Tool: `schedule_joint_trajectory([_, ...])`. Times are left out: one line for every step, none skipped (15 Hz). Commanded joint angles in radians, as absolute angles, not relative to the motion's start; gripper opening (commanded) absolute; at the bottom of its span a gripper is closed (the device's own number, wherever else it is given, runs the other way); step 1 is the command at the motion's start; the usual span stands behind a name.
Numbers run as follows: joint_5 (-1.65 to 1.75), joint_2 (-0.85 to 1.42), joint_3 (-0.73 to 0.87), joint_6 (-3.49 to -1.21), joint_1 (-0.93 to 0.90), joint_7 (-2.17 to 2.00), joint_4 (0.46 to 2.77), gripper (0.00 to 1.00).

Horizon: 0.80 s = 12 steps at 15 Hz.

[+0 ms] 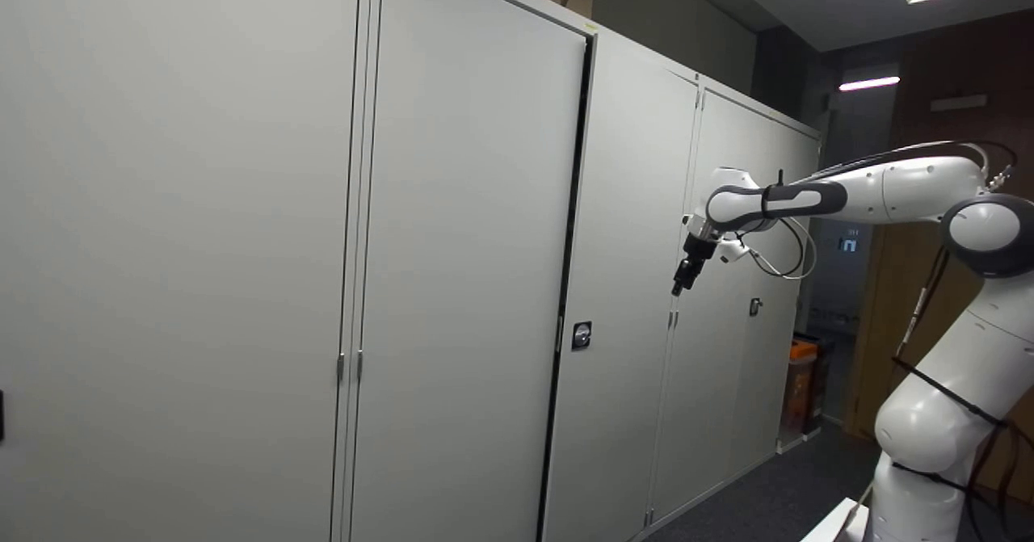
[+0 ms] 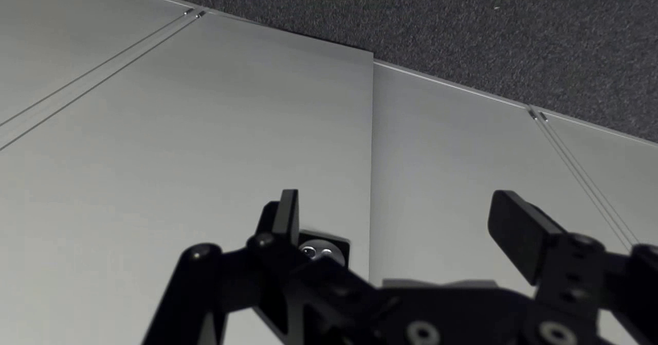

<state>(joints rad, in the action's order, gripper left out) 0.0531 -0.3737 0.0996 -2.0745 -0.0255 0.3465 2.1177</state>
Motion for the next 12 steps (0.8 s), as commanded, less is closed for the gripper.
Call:
schedule_joint_trajectory([0.099, -0.374, 0.086, -2.111, -0.007, 0.333, 2.165, 1.00])
schedule_joint_trajectory([0.107, -0.373, 0.086, -2.111, -0.007, 0.332, 2.172, 1.00])
schedule_joint_trajectory([0.109, -0.371, 0.087, -2.112, -0.008, 0.335, 2.179, 1.00])
schedule_joint_trajectory([0.111, -0.367, 0.088, -2.116, -0.008, 0.335, 2.184, 1.00])
schedule_joint_trajectory([0.112, -0.363, 0.088, -2.117, -0.008, 0.334, 2.187, 1.00])
schedule_joint_trajectory([0.110, -0.358, 0.089, -2.123, -0.010, 0.337, 2.190, 1.00])
schedule_joint_trajectory([0.109, -0.352, 0.089, -2.120, -0.010, 0.336, 2.191, 1.00])
schedule_joint_trajectory([0.100, -0.349, 0.091, -2.117, -0.012, 0.340, 2.191, 1.00])
schedule_joint_trajectory([0.086, -0.348, 0.095, -2.103, -0.016, 0.346, 2.189, 1.00])
schedule_joint_trajectory([0.075, -0.347, 0.098, -2.097, -0.018, 0.352, 2.187, 1.00])
schedule_joint_trajectory([0.084, -0.341, 0.093, -2.084, -0.017, 0.348, 2.175, 1.00])
schedule_joint_trajectory([0.084, -0.339, 0.093, -2.083, -0.017, 0.348, 2.175, 1.00])
